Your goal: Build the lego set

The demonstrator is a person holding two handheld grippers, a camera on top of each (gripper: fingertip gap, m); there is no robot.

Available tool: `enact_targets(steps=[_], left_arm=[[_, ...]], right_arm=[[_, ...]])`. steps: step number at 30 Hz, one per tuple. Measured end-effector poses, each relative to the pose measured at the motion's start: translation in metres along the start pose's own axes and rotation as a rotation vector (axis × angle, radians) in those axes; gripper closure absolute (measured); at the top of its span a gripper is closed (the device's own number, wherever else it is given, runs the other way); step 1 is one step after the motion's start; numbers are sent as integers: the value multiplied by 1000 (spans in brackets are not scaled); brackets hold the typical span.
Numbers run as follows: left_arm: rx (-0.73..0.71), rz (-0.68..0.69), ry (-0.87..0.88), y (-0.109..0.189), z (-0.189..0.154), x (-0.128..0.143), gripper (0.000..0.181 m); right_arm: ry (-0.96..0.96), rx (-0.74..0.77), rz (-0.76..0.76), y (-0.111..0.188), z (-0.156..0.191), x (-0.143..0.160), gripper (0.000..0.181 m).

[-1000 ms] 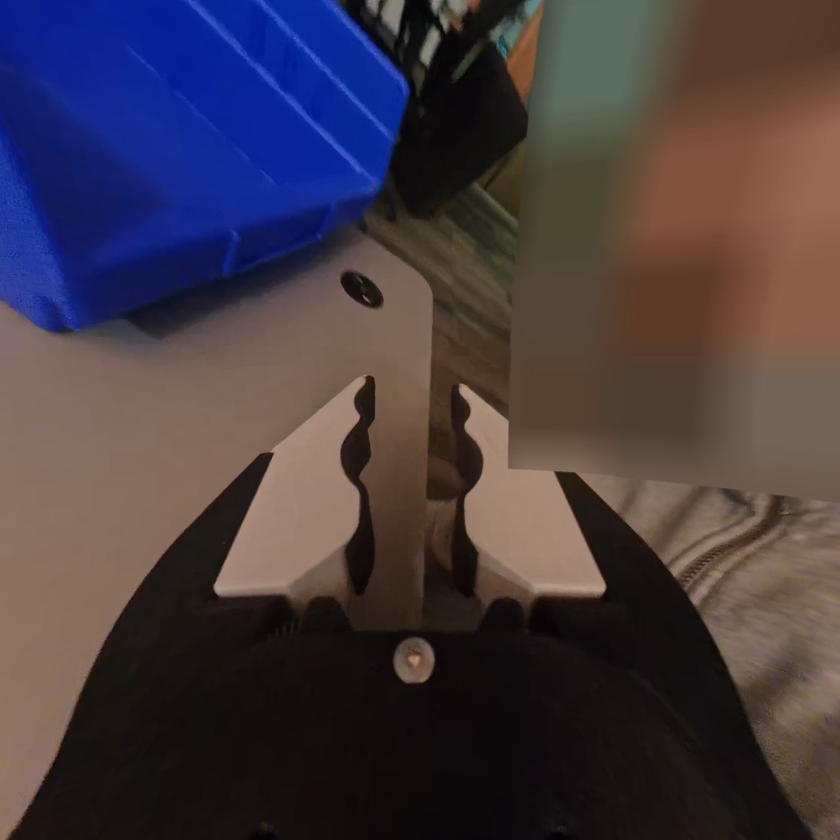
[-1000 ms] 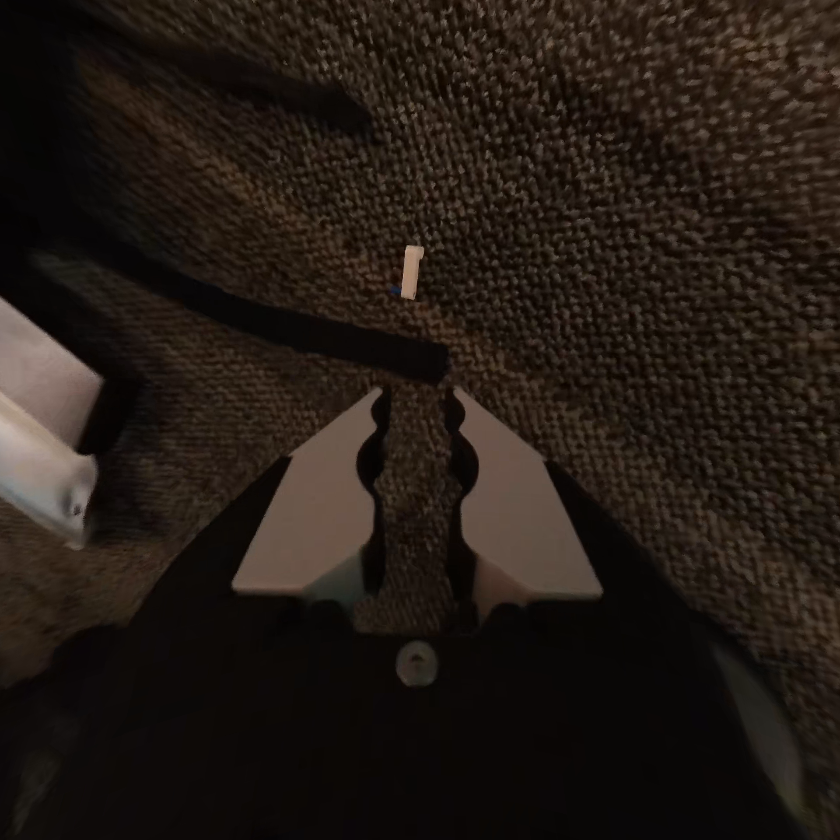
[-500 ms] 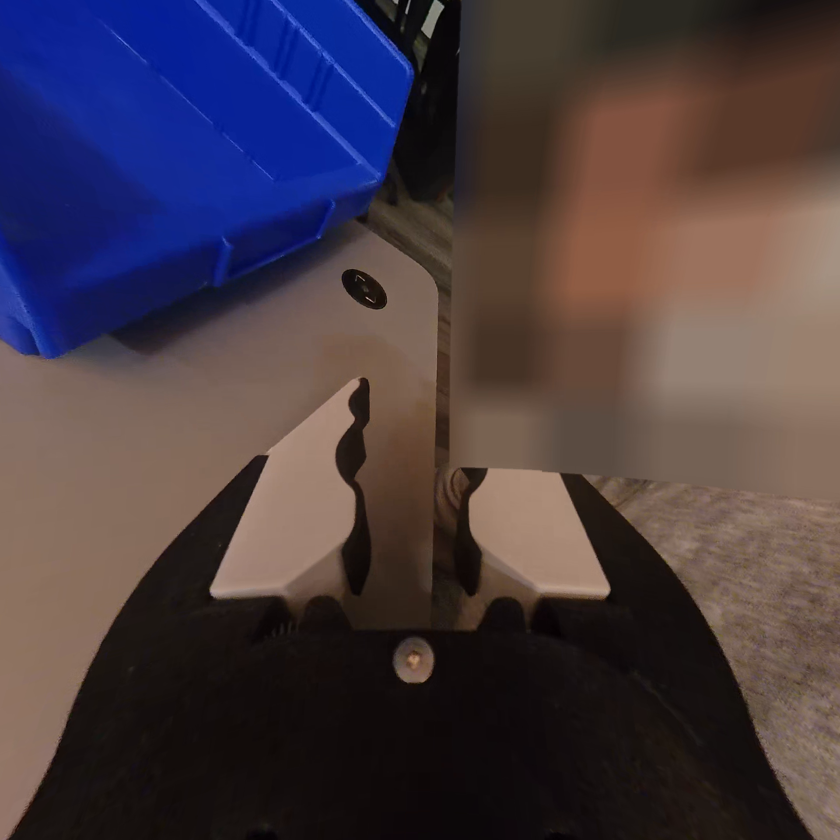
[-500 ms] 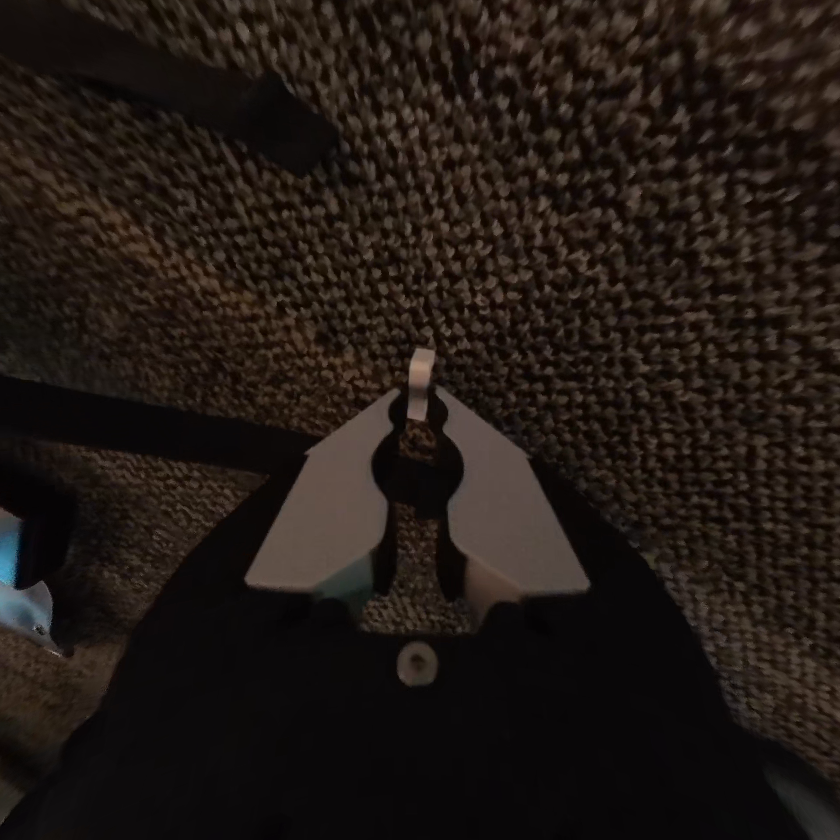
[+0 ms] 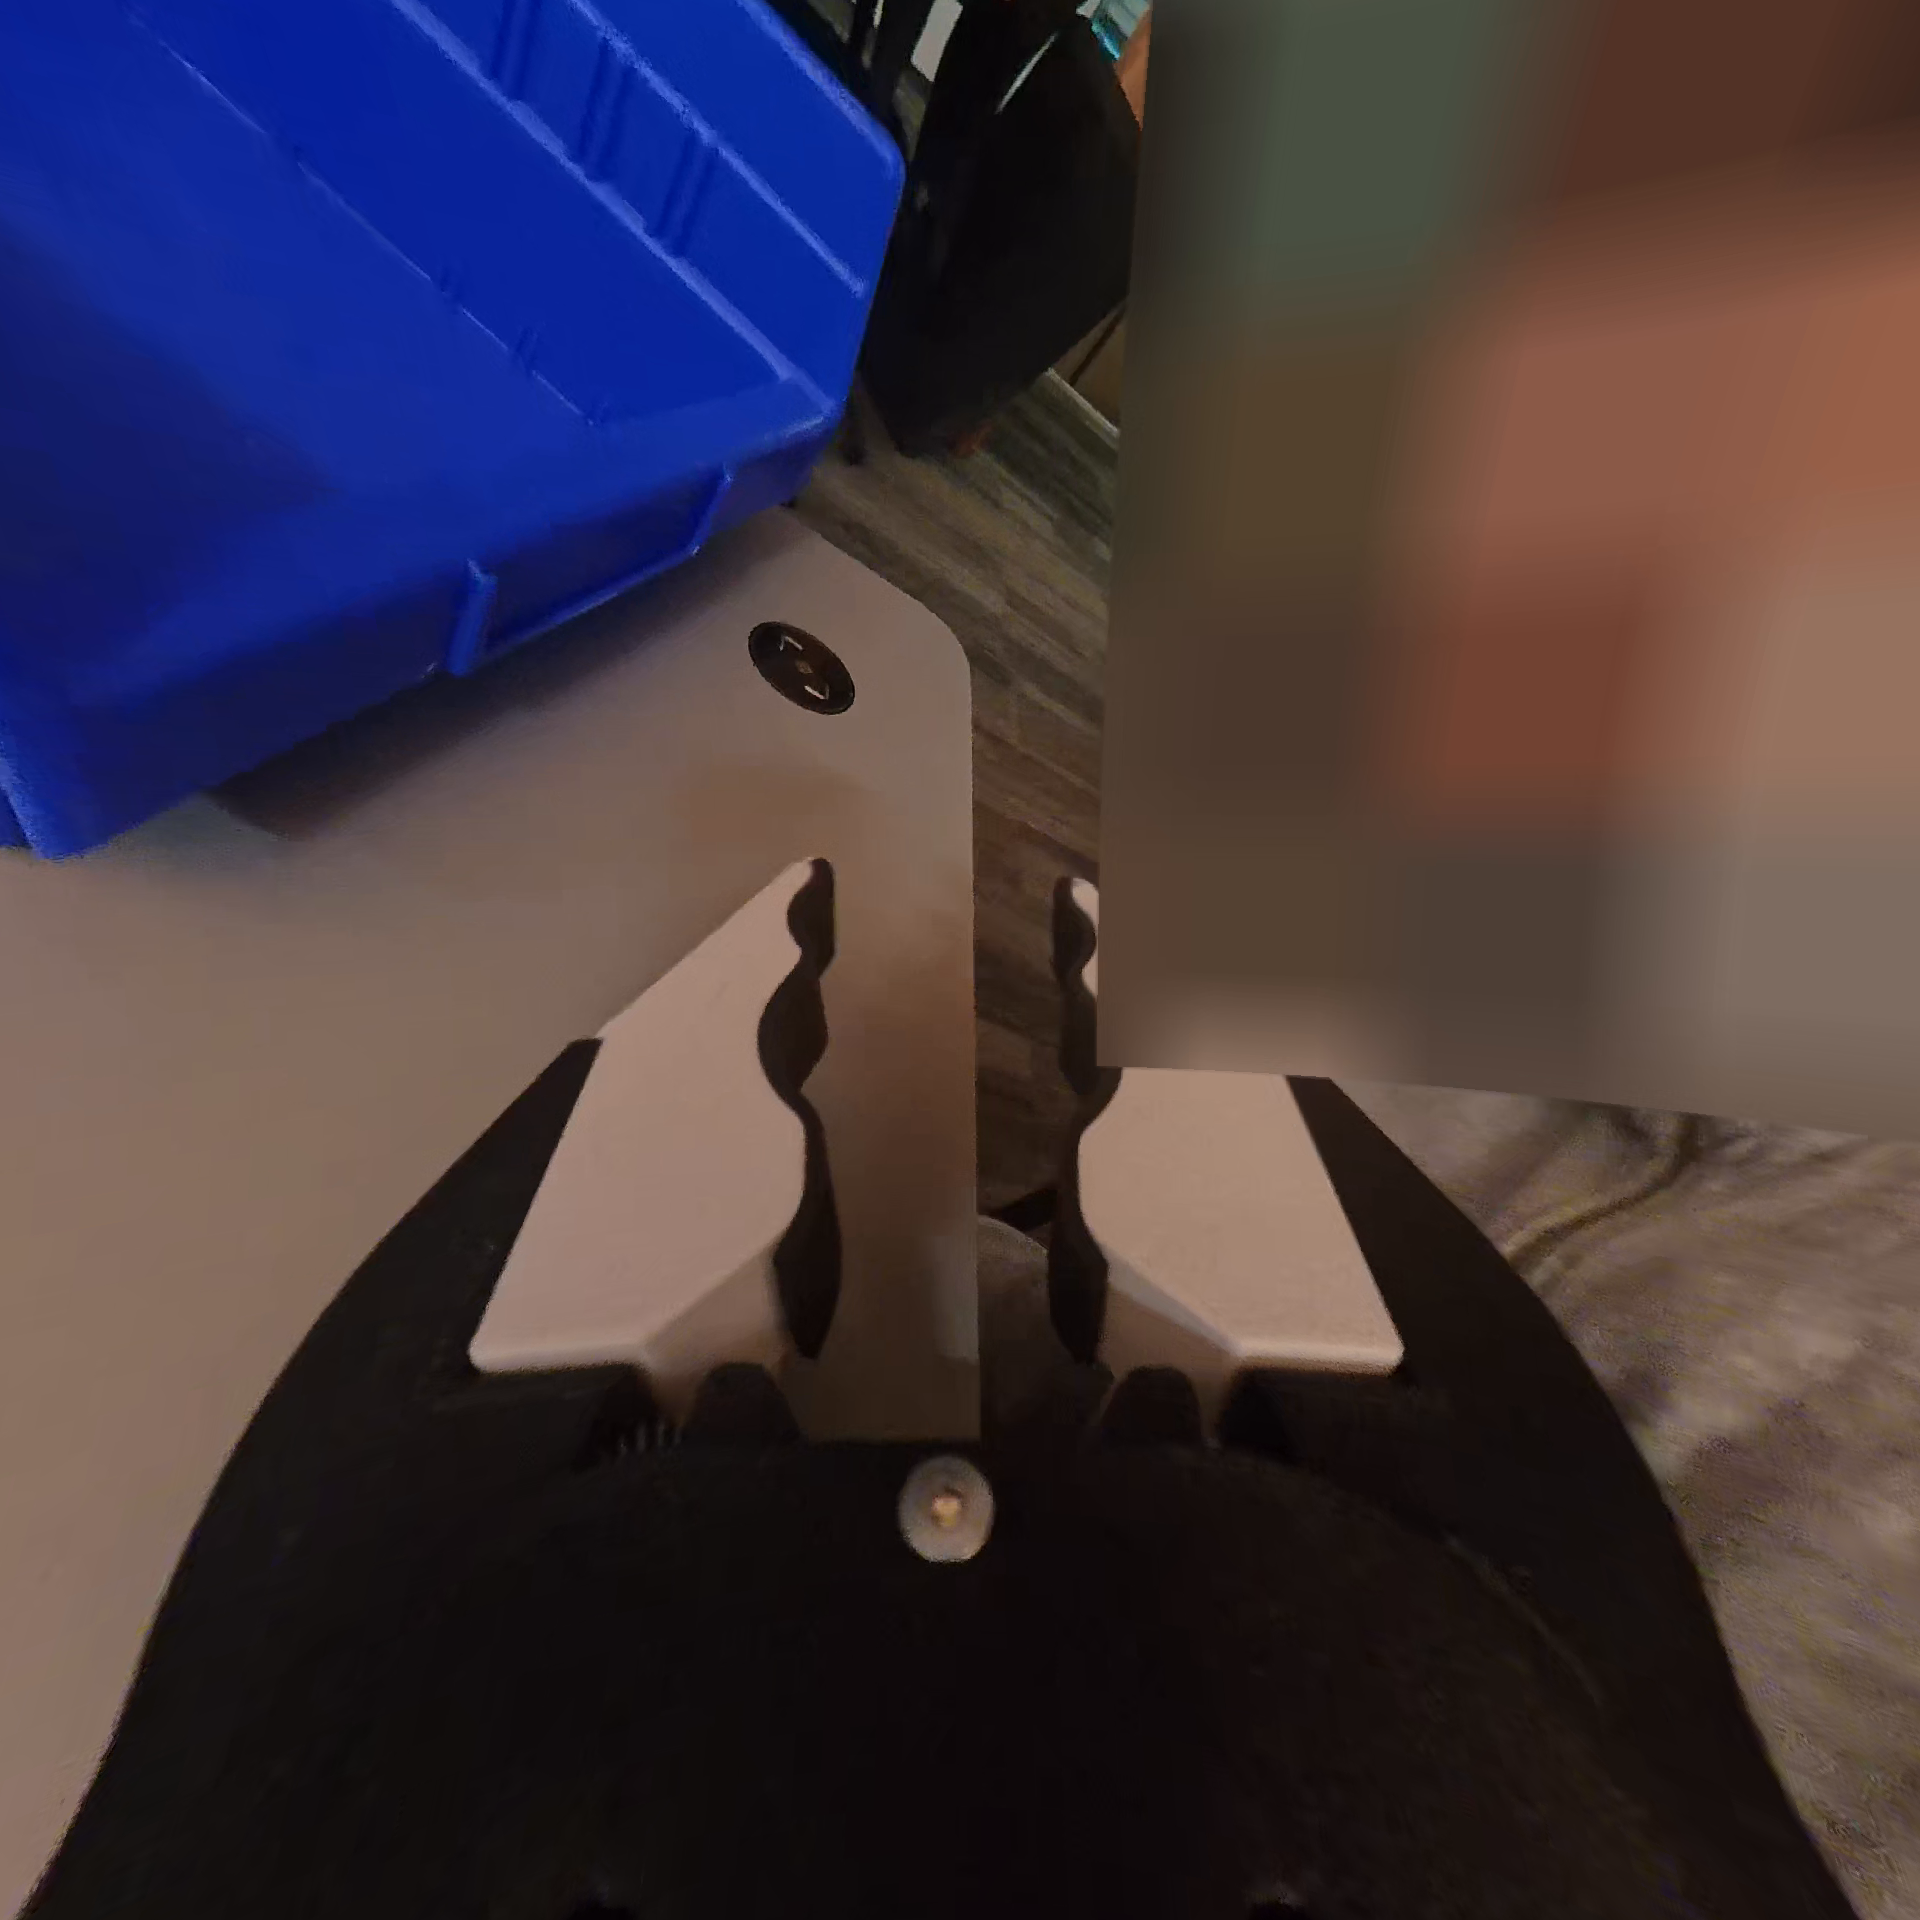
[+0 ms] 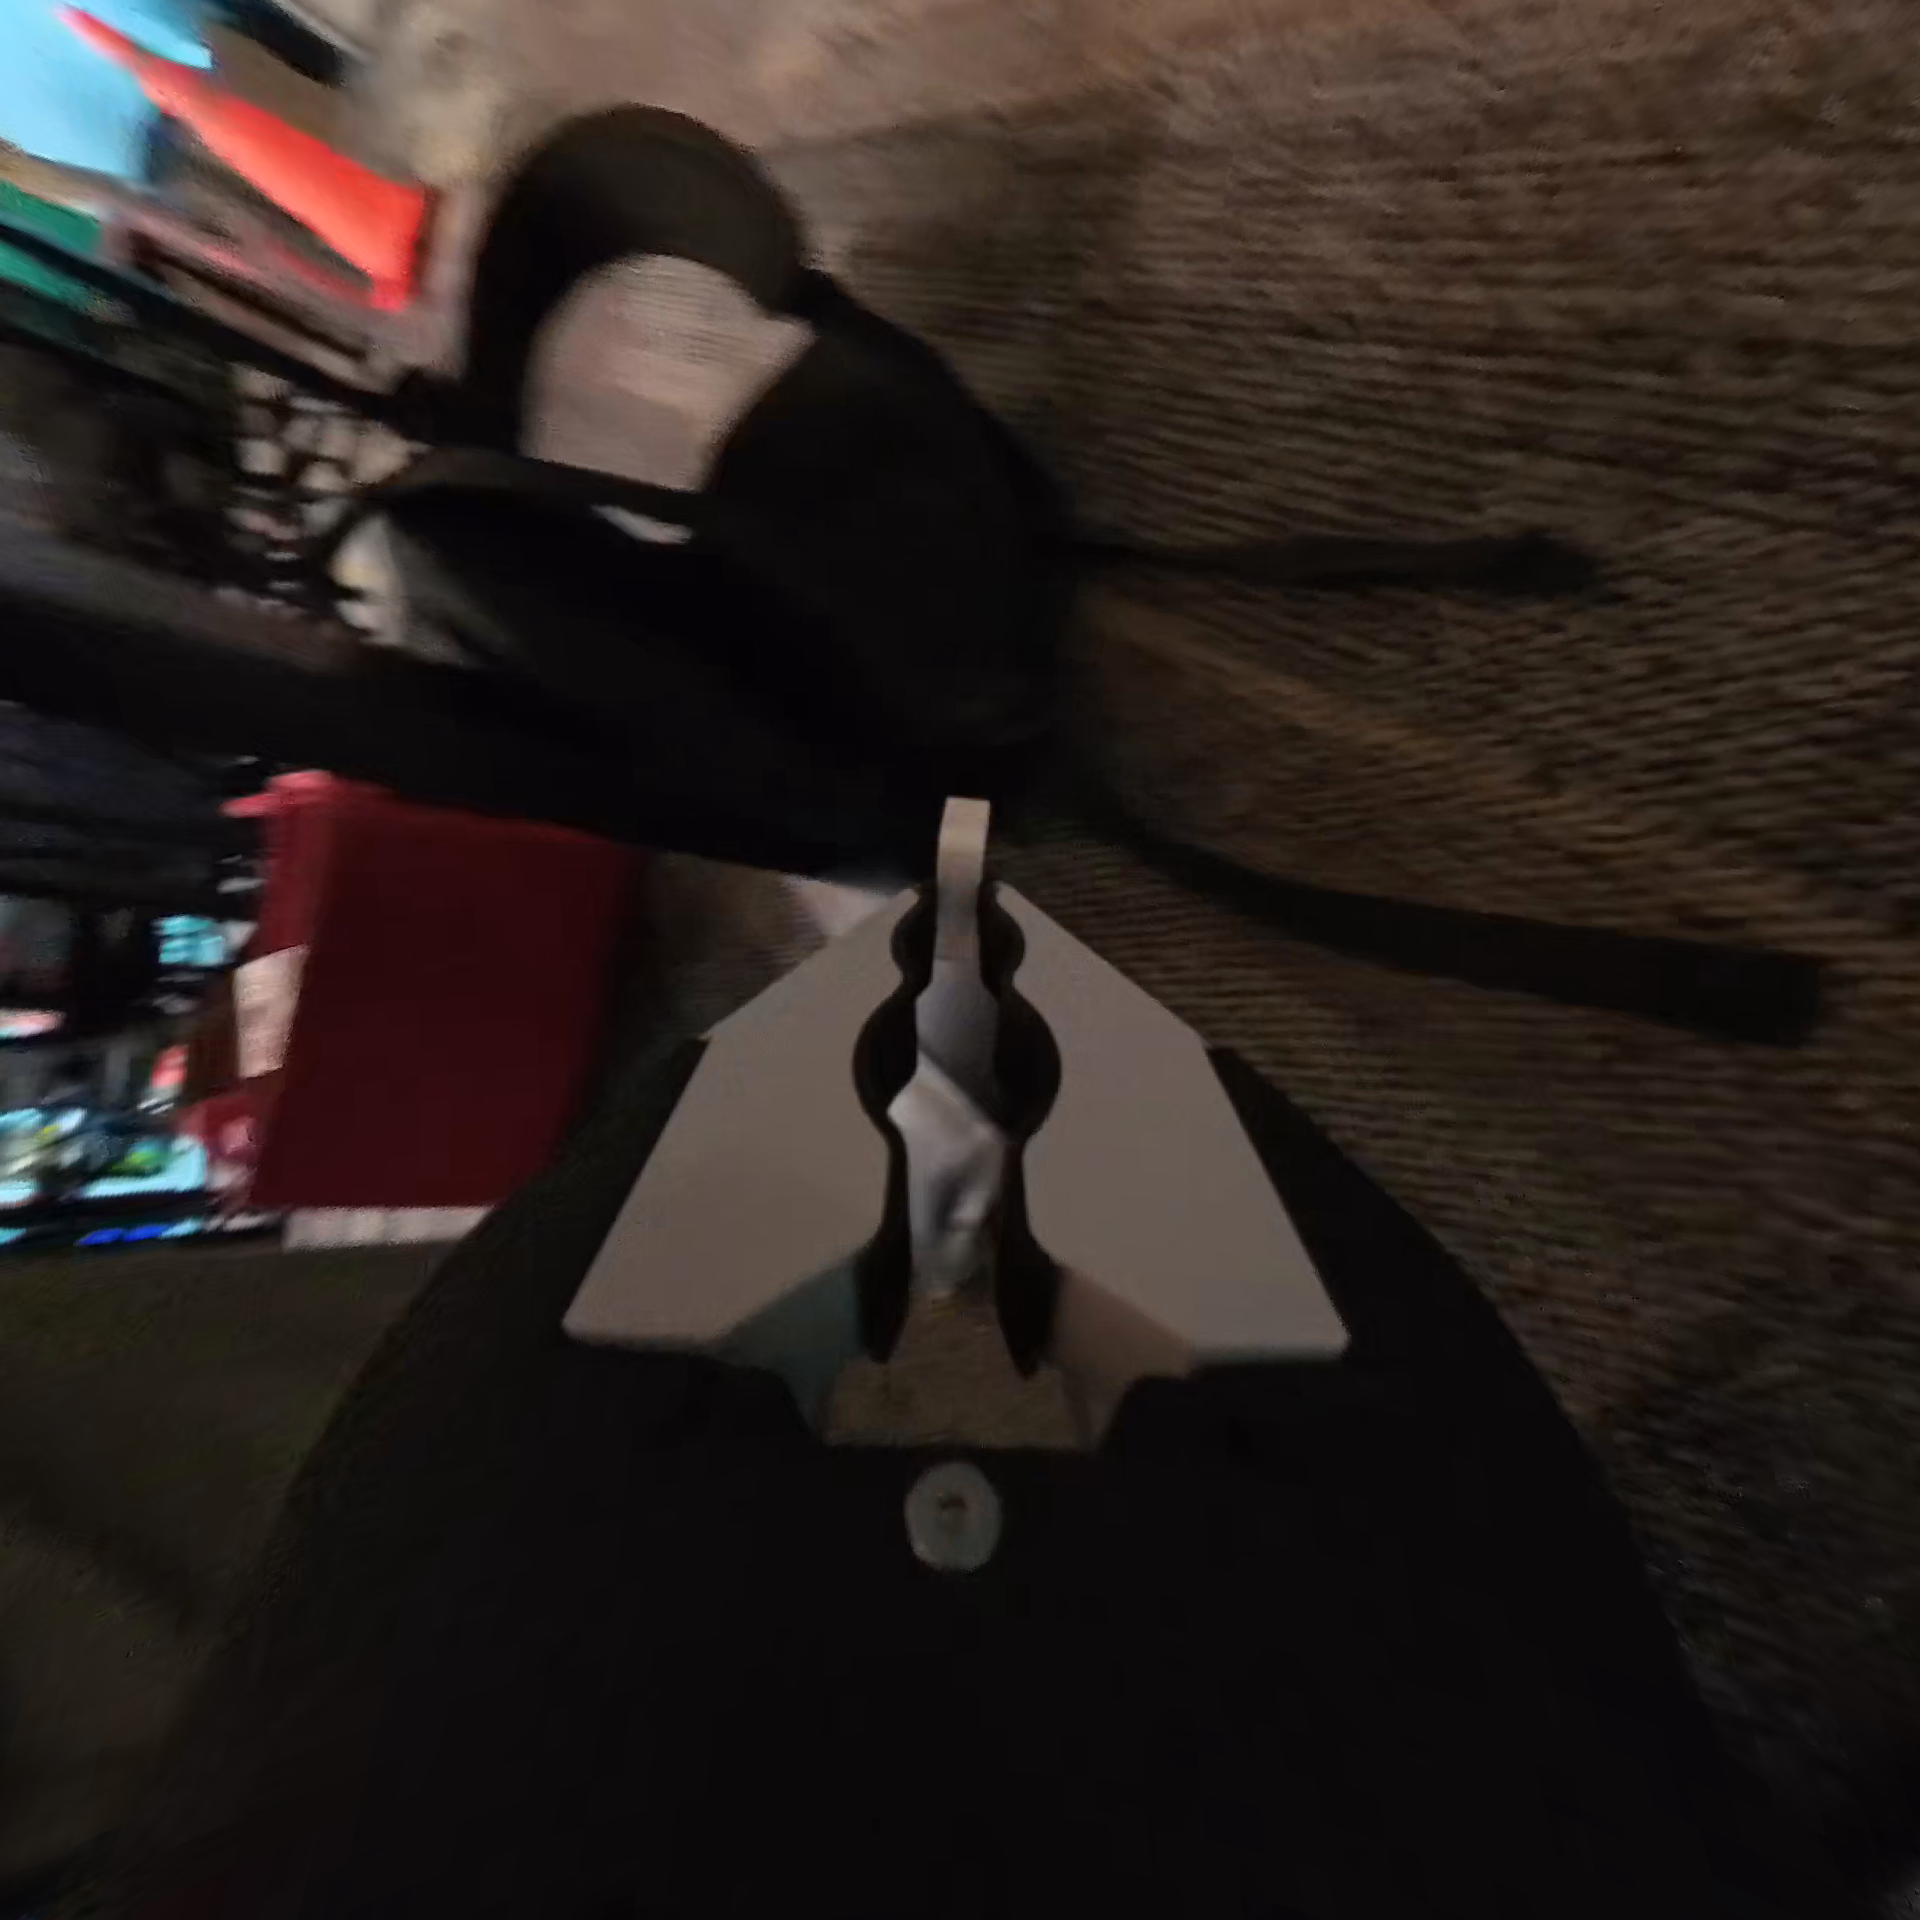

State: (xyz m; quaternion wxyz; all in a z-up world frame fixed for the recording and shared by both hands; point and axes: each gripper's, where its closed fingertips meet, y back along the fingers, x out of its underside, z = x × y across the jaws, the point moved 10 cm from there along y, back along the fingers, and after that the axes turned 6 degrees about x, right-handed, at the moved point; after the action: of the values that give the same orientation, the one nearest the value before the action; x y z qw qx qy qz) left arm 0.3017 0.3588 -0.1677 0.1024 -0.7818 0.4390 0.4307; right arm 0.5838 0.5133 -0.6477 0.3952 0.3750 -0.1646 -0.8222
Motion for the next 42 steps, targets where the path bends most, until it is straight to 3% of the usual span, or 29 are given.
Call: enact_targets(steps=[1,6,8,12,16,19,22,25,26,27,31,37,42], left_arm=[[1,-15,-24,1,-3,0,133],[23,-99,-273,5,-35,6,100],[32,-90,-315,4,-49,16,94],[38,-86,-248,14,-71,31,102],[187,-127,-70,49,-84,33,127],[204,-218,16,93,-91,36,133],[-23,-399,-181,156,-104,42,137],[-155,-405,-302,208,-117,58,147],[-135,-372,-301,220,-120,68,162],[-110,-353,-291,231,-123,78,176],[-221,-415,-239,266,-123,110,173],[-325,-537,-160,312,-112,126,162],[-389,-625,-97,335,-104,141,161]], right_arm=[[33,-61,-18,21,26,-3,175],[325,-357,-315,159,158,-61,175],[397,-466,-460,222,201,-85,175],[445,-754,-576,313,277,-99,175],[521,-960,-544,358,356,-72,175],[737,-1006,-531,372,410,-36,176],[994,-923,-518,375,452,-3,175],[1014,-1008,-463,383,486,28,175],[993,-1051,-447,386,497,38,175],[984,-1077,-438,388,508,48,175],[1099,-1060,-476,387,549,91,175],[1254,-1147,-406,372,593,141,175],[1189,-1263,-247,357,617,160,175]])
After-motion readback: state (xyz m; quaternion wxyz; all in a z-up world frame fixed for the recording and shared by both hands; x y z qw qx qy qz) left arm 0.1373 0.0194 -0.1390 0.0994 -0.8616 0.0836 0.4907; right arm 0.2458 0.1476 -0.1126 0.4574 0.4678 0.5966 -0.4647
